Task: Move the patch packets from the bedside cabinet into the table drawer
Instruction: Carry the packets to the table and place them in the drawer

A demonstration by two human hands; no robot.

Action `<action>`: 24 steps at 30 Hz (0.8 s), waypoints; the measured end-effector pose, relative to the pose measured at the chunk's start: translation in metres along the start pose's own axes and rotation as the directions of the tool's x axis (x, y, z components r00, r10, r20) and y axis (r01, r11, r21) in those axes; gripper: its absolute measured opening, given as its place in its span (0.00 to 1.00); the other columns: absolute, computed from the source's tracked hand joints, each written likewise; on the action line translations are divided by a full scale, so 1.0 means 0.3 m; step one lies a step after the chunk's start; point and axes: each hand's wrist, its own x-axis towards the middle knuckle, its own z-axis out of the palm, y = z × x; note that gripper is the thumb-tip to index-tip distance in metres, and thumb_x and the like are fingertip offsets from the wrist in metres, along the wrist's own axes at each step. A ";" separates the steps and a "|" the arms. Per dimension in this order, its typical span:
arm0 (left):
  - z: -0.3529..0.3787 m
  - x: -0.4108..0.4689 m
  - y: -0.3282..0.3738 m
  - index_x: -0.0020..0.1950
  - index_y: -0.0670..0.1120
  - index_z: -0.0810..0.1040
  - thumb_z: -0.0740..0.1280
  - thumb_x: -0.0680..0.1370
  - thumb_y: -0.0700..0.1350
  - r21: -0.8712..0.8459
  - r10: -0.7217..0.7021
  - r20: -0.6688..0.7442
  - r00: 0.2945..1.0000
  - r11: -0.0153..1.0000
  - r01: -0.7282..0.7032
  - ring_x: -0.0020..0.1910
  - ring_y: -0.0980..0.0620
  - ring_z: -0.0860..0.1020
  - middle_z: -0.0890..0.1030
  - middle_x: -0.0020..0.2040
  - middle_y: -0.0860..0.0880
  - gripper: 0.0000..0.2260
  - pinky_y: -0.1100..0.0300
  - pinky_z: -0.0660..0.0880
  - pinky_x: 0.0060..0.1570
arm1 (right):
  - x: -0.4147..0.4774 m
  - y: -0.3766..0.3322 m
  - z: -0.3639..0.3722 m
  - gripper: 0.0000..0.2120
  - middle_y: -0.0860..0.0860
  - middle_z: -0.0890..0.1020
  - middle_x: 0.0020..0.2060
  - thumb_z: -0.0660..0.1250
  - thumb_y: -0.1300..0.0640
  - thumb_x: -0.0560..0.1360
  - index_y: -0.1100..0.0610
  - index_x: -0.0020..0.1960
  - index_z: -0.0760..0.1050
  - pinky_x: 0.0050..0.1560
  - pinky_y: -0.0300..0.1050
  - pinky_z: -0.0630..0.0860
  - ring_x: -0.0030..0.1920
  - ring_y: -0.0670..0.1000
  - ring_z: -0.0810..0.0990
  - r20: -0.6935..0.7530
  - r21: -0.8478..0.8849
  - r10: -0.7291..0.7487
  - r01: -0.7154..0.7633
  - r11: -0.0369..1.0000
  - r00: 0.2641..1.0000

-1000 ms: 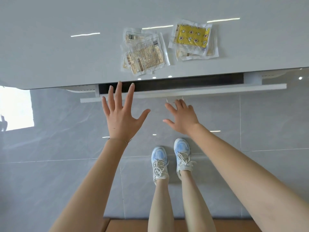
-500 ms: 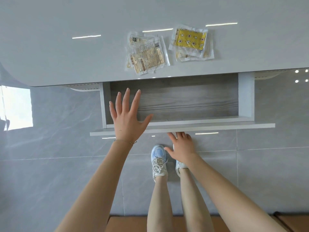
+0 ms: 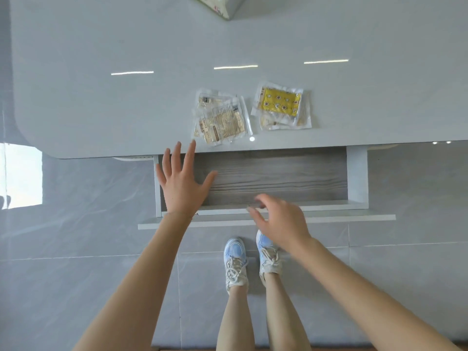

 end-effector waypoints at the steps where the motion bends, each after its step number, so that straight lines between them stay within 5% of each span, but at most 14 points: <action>1: -0.010 0.029 0.011 0.76 0.54 0.56 0.64 0.75 0.63 -0.016 -0.024 0.010 1.000 1.000 0.024 0.76 0.41 0.53 0.59 0.76 0.44 0.34 0.40 0.49 0.73 | 0.057 0.011 -0.053 0.18 0.47 0.82 0.54 0.60 0.44 0.78 0.52 0.63 0.74 0.48 0.45 0.75 0.54 0.52 0.81 -0.087 0.027 0.003 -0.001 1.000 0.996; 6: -0.019 0.165 0.067 0.77 0.56 0.50 0.60 0.76 0.64 -0.028 0.007 0.071 0.997 1.000 -0.005 0.77 0.43 0.50 0.53 0.78 0.44 0.34 0.42 0.48 0.74 | 0.325 0.089 -0.224 0.17 0.46 0.81 0.50 0.61 0.45 0.78 0.52 0.63 0.73 0.45 0.45 0.77 0.51 0.49 0.79 -0.361 0.172 0.124 -0.065 0.983 0.924; 10: 0.020 0.247 0.107 0.78 0.54 0.49 0.60 0.77 0.63 -0.130 -0.099 0.088 0.991 0.985 0.110 0.77 0.43 0.50 0.52 0.78 0.43 0.34 0.44 0.49 0.74 | 0.437 0.135 -0.242 0.23 0.48 0.80 0.56 0.67 0.44 0.74 0.53 0.65 0.72 0.55 0.48 0.74 0.58 0.52 0.75 -0.478 0.293 0.245 -0.110 0.950 0.844; 16: 0.058 0.287 0.138 0.77 0.50 0.53 0.62 0.77 0.58 -0.215 -0.175 -0.014 0.984 0.962 0.168 0.74 0.42 0.55 0.60 0.74 0.45 0.33 0.46 0.52 0.72 | 0.535 0.130 -0.177 0.36 0.55 0.70 0.68 0.63 0.36 0.73 0.54 0.74 0.62 0.67 0.56 0.66 0.70 0.57 0.65 -0.468 0.210 0.298 -0.223 0.952 0.832; 20: 0.050 0.294 0.173 0.77 0.45 0.53 0.68 0.76 0.50 -0.314 -0.215 -0.029 0.976 0.929 0.195 0.68 0.42 0.63 0.66 0.68 0.43 0.36 0.50 0.57 0.69 | 0.552 0.107 -0.173 0.38 0.53 0.70 0.69 0.70 0.42 0.71 0.55 0.75 0.61 0.67 0.55 0.64 0.70 0.57 0.65 -0.497 0.280 0.373 -0.262 0.924 0.784; 24: 0.025 0.292 0.201 0.74 0.42 0.59 0.72 0.73 0.42 -0.527 -0.292 0.078 0.953 0.800 0.288 0.62 0.48 0.67 0.66 0.66 0.44 0.34 0.63 0.63 0.64 | 0.543 0.081 -0.203 0.42 0.51 0.70 0.68 0.75 0.51 0.68 0.53 0.76 0.57 0.64 0.52 0.64 0.66 0.55 0.68 -0.359 0.427 0.442 -0.276 0.861 0.822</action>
